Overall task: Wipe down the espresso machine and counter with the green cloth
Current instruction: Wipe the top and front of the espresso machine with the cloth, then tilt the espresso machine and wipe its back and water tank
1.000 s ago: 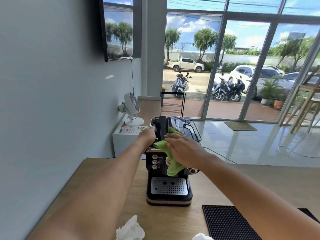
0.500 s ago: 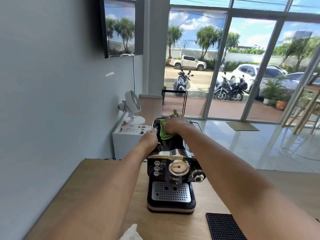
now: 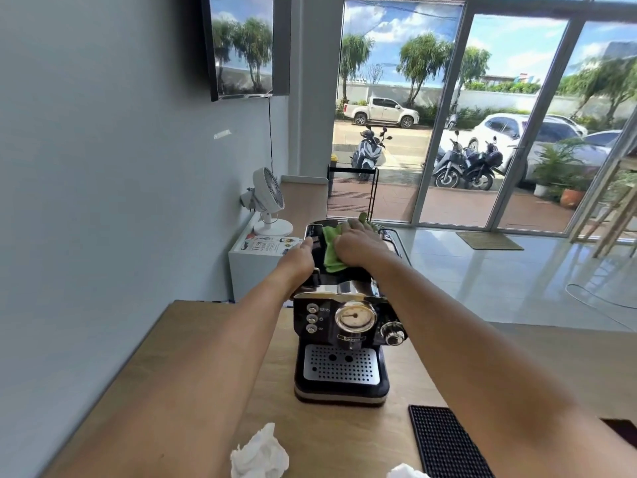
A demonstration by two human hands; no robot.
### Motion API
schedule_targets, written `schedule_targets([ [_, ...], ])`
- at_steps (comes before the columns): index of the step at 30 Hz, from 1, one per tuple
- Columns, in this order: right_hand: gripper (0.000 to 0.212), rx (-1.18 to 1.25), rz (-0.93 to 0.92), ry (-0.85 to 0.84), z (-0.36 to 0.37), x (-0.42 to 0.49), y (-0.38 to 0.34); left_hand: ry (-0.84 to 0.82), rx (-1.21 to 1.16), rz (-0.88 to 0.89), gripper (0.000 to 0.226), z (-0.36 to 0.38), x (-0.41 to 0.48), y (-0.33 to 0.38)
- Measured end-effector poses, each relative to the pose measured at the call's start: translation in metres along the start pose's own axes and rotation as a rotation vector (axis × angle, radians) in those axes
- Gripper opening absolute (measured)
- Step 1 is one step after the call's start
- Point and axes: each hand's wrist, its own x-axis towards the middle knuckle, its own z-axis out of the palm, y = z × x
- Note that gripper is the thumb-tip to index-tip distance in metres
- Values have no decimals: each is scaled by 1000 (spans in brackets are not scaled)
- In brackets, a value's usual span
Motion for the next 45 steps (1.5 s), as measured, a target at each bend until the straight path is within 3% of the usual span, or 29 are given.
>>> schedule_targets([
  [7,49,9,-327,9,3,-75,9,28,-3,-90,64,0,-9,4],
  [13,37,294,-622,168,16,-141,42,93,-5,-161,60,1,-23,15],
  [16,39,512,-669,153,21,-159,64,149,-42,-147,50,4,-29,20],
  [21,46,1044,-449,114,-16,-173,102,238,43,-163,42,3,-24,22],
  [23,33,1205,-332,201,-36,-166,118,267,131,-123,36,0,-22,24],
  [25,14,1408,-104,251,-51,-146,132,298,210,-86,21,-4,-20,27],
  [27,37,1520,154,205,-56,-116,144,287,182,-63,16,-8,-18,29],
  [29,52,1437,257,121,-55,-90,146,229,33,-95,18,-10,-16,33],
  [33,22,1109,276,18,-51,-61,121,139,-159,-179,22,-17,-13,34],
  [36,20,1153,314,-80,-53,-45,111,48,-220,-227,24,-26,-8,29],
  [42,18,1110,432,-95,-43,-39,110,-41,-38,-217,13,-35,10,34],
  [45,21,1198,447,-122,-42,-58,104,-88,85,-197,20,-44,20,38],
])
